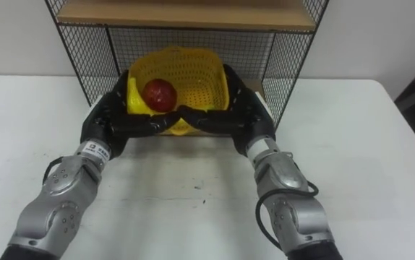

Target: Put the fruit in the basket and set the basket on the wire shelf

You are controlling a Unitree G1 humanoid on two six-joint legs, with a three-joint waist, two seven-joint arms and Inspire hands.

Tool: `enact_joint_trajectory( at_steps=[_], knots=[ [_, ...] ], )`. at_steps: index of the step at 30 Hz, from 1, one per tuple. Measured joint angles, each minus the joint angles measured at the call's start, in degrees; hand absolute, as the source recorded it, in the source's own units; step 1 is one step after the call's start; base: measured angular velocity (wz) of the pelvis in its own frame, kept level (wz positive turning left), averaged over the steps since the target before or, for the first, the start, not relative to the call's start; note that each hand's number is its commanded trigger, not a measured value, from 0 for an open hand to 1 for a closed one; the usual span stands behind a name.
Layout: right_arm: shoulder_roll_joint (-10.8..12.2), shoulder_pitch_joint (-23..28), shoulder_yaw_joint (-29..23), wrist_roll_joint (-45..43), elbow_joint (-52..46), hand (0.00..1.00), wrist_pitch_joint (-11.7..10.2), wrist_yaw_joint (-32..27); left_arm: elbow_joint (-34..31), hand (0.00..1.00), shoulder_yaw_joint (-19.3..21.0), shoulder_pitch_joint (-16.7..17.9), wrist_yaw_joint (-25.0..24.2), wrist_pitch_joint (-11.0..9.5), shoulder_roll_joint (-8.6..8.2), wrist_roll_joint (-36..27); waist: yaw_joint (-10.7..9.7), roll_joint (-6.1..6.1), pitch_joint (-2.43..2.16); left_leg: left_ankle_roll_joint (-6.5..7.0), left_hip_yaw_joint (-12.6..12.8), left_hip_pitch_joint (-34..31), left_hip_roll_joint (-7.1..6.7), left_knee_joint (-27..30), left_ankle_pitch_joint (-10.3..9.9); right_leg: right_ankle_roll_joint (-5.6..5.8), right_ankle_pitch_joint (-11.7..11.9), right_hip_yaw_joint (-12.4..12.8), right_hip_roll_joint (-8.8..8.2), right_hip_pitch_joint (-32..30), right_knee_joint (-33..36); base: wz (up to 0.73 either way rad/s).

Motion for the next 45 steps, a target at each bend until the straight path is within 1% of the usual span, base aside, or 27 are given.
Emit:
enact_joint_trajectory(
  at_steps=[8,13,15,17,19,20,23,25,26,27,28,29,30,31,32,35,41,44,45],
  knots=[
    [0.55,-0.74,0.04,0.23,0.55,0.0,0.05,-2.38,3.29,0.0,-0.04,-2.56,0.69,0.21,-0.15,-0.17,0.16,0.17,0.08,-0.2,0.07,0.31,0.11,-0.21,0.15,-0.14,0.14,-0.11,0.1,0.2,-0.22,0.0],
    [0.55,-3.71,-0.02,4.12,3.6,0.0,0.08,-2.83,4.39,0.0,0.12,-4.63,1.15,1.38,0.21,-0.26,0.2,0.19,0.2,-0.22,0.35,0.7,0.07,-0.83,0.41,-0.19,0.19,0.09,0.1,0.21,-0.27,-0.02],
    [0.72,-4.88,0.02,5.52,5.64,0.0,0.13,-3.56,6.68,0.0,0.11,-6.52,1.31,1.78,0.02,-1.16,0.42,0.26,0.26,-0.26,0.36,0.82,0.05,-1.17,0.58,-0.25,0.24,-0.21,0.04,0.22,-0.35,0.0],
    [0.89,-5.86,0.04,7.08,7.4,0.0,0.18,-4.13,8.18,0.0,0.14,-7.62,1.42,1.95,0.04,-1.61,0.49,0.25,0.28,-0.32,0.36,0.92,0.0,-1.8,0.91,-0.31,0.43,-0.24,0.02,0.15,-0.58,0.0],
    [1.05,-7.14,0.03,8.65,9.29,0.0,0.36,-4.94,9.74,0.0,0.36,-8.85,1.44,2.3,0.04,-4.23,0.61,0.3,0.29,-0.39,0.36,0.48,0.04,-1.78,0.95,-0.41,0.53,-0.24,0.07,-0.17,-0.8,0.0],
    [1.07,-8.27,0.01,9.17,10.45,0.0,0.95,-5.64,11.06,0.0,0.58,-10.06,1.49,2.81,0.02,-5.6,0.62,0.35,0.29,-0.43,0.36,-0.02,0.06,-1.71,0.97,-0.46,0.57,-0.26,0.08,-0.65,-0.8,0.0],
    [1.06,-9.87,-0.03,11.01,11.1,0.0,2.12,-7.01,13.59,0.0,1.58,-12.87,1.62,4.2,0.16,-5.99,0.54,0.45,0.25,-0.55,0.3,-1.13,0.12,-1.45,1.12,-0.6,0.73,-0.47,0.09,-1.75,-0.97,0.0],
    [1.03,-10.85,-0.03,11.96,11.9,0.0,2.21,-7.5,14.62,0.0,1.81,-14.18,1.71,4.64,0.27,-6.85,0.57,0.58,0.34,-0.59,0.36,-1.59,0.12,-1.47,1.23,-0.64,0.75,-0.46,0.09,-2.33,-1.04,0.0],
    [1.06,-11.49,-0.02,11.95,12.21,0.0,2.3,-7.86,15.11,0.0,1.86,-14.81,1.93,4.69,-0.04,-6.85,0.59,0.77,0.46,-0.56,0.45,-1.83,0.11,-1.47,1.33,-0.64,0.81,-0.42,0.07,-2.59,-1.12,-0.03],
    [1.18,-12.88,0.01,11.97,14.37,0.0,2.4,-7.86,16.06,0.0,1.93,-15.34,2.22,4.7,-0.19,-6.9,0.51,0.9,0.48,-0.56,0.51,-1.82,0.11,-1.47,1.37,-0.64,0.83,-0.37,0.07,-2.6,-1.14,0.0],
    [1.21,-13.75,-0.02,11.96,15.76,0.0,2.55,-7.89,16.96,0.0,1.99,-15.85,2.26,4.76,-0.2,-6.96,0.53,0.96,0.44,-0.56,0.56,-1.8,0.11,-1.47,1.37,-0.64,0.83,-0.36,0.07,-2.58,-1.14,0.0],
    [1.25,-15.61,-0.18,12.04,18.71,0.0,2.89,-8.0,18.78,0.0,2.58,-16.96,2.32,4.77,-0.63,-7.28,0.5,1.09,0.39,-0.56,0.59,-1.74,0.12,-1.52,1.37,-0.63,0.83,-0.35,0.06,-2.53,-1.13,0.0],
    [1.26,-16.42,-0.5,12.14,19.78,0.0,3.37,-8.09,19.53,0.0,2.76,-17.62,2.38,4.82,-0.75,-7.66,0.53,1.16,0.36,-0.55,0.59,-1.73,0.11,-1.59,1.37,-0.62,0.84,-0.37,0.05,-2.52,-1.13,0.0],
    [1.35,-17.91,-1.31,12.85,21.49,0.0,4.01,-8.16,21.16,0.0,3.05,-18.98,2.37,5.2,-0.75,-7.82,0.57,1.26,0.36,-0.55,0.59,-1.73,0.11,-1.68,1.4,-0.63,0.87,-0.38,0.04,-2.53,-1.13,0.0],
    [1.59,-19.22,-2.18,13.75,22.97,0.0,4.41,-8.2,22.16,0.0,3.84,-19.61,2.28,5.35,-0.77,-8.22,0.42,1.38,0.31,-0.56,0.59,-1.7,0.12,-1.7,1.41,-0.64,0.88,-0.39,0.04,-2.52,-1.09,0.0],
    [1.99,-21.46,-4.04,15.71,25.28,0.0,4.47,-8.51,25.2,0.0,4.75,-21.83,2.21,5.38,-0.73,-9.38,0.36,1.46,0.3,-0.59,0.59,-1.69,0.14,-1.66,1.43,-0.65,0.88,-0.43,0.06,-2.51,-1.04,0.0],
    [2.15,-22.42,-3.96,16.58,27.12,0.0,4.47,-8.65,27.0,0.0,4.93,-22.94,2.01,5.39,-0.72,-10.37,0.27,1.68,0.28,-0.56,0.58,-1.52,0.13,-1.64,1.46,-0.65,0.88,-0.52,-0.02,-2.21,-1.14,0.0],
    [2.6,-22.42,-3.96,16.59,28.54,0.0,4.46,-8.65,29.78,0.0,5.08,-24.3,1.75,5.15,-0.74,-10.4,0.21,2.07,0.37,-0.55,0.58,-0.99,0.15,-1.7,1.47,-0.65,0.88,-0.43,-0.02,-1.64,-1.18,0.0],
    [2.78,-22.42,-3.96,16.59,29.17,0.0,4.46,-8.65,30.5,0.0,5.16,-24.41,1.69,4.85,-0.72,-10.41,0.14,2.18,0.32,-0.56,0.63,-0.78,0.15,-1.73,1.49,-0.65,0.88,-0.39,-0.02,-1.51,-1.17,0.0]
  ],
)
